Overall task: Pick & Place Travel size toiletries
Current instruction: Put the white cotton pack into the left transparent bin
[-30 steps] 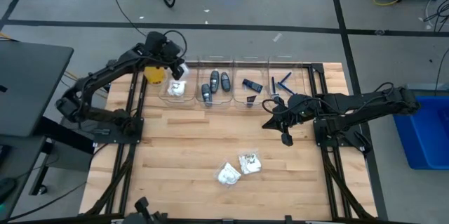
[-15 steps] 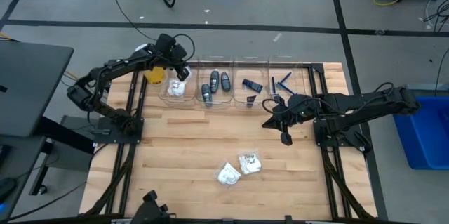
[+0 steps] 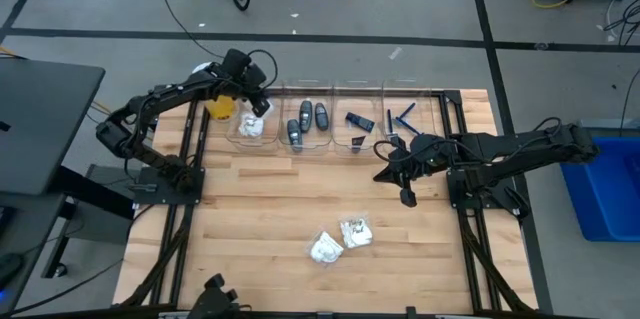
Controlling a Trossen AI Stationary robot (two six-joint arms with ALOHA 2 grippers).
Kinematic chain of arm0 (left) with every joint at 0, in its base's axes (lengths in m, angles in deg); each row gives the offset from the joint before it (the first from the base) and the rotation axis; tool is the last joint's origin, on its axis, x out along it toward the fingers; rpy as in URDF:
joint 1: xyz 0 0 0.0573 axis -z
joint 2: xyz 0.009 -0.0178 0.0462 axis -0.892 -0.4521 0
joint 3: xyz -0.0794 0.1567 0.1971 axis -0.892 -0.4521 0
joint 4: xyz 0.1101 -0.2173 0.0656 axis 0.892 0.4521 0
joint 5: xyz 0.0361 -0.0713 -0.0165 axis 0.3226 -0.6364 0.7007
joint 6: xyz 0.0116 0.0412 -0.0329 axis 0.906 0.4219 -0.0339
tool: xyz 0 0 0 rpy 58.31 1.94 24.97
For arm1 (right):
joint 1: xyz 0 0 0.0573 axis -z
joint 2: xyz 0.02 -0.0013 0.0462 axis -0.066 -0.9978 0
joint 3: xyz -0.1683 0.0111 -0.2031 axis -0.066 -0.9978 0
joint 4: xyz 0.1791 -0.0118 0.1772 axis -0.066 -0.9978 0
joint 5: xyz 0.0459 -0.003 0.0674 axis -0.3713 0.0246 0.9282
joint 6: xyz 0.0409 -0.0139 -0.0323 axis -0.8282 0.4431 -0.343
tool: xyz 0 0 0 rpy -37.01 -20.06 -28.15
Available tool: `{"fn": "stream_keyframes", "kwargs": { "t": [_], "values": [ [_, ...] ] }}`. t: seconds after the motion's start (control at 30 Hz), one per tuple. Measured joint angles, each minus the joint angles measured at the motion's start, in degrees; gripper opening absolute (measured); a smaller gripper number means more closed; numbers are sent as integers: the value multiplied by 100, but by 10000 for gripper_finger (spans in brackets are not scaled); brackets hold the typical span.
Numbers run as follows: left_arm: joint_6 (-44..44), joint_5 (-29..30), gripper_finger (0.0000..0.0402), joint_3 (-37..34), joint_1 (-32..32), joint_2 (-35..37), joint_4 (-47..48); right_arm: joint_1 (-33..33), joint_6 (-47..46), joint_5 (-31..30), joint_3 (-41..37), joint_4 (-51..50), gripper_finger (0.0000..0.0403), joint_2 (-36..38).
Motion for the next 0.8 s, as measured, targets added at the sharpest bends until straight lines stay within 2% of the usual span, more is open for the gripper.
{"fn": "stream_keyframes", "kwargs": {
  "t": [0.2,0.37,0.5,0.8],
  "values": [
    [-36,0,191,0,0,0,175,1,0,0,0,0,8,0],
    [-133,2,236,20,0,0,219,1,0,0,0,0,8,0],
    [11,41,251,200,0,0,312,1,0,2,0,0,8,0],
    [143,134,253,592,0,0,371,-1,22,4,0,0,8,0]
  ]
}}
